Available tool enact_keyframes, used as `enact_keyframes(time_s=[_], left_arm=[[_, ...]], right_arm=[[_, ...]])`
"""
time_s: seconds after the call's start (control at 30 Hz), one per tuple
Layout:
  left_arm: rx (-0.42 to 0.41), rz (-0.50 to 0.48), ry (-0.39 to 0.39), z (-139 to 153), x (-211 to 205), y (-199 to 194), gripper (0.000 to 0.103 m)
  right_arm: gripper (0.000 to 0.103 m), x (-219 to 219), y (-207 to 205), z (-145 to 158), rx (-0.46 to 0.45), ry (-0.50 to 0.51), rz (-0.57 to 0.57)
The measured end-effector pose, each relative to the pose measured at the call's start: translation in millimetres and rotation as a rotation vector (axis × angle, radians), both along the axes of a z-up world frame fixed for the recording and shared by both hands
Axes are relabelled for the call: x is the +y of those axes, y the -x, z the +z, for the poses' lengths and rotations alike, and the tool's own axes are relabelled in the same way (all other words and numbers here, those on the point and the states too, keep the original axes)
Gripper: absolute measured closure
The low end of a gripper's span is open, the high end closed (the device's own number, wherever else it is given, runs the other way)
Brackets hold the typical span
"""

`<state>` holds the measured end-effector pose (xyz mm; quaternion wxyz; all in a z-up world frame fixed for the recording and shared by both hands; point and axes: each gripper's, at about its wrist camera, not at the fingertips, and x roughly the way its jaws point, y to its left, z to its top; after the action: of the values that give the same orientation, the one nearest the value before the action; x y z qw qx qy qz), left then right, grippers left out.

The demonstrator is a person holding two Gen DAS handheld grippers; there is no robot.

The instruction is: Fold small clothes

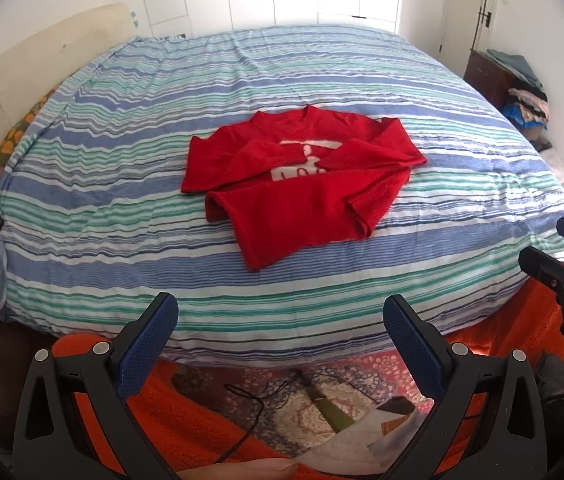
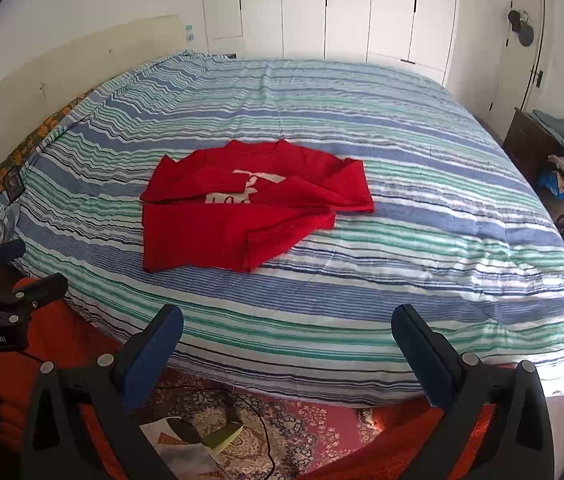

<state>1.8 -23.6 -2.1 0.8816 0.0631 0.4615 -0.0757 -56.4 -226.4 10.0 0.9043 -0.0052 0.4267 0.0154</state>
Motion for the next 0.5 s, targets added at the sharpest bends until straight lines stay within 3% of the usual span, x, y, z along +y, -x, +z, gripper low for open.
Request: enact_keyframes(time_s=[0.4,0.5], left_arm=[[-0.048,0.072,-0.008,12.1,15.7,5.7,0.001],[-0.023,0.061,-0.006,6.8,12.4,0.1,0.001]], right_arm=[[0.0,3.6,13.1,19.2,-0.107,0.011,0.027],[0.0,3.1,11.6,10.9,-0.065,0.023,0.037]])
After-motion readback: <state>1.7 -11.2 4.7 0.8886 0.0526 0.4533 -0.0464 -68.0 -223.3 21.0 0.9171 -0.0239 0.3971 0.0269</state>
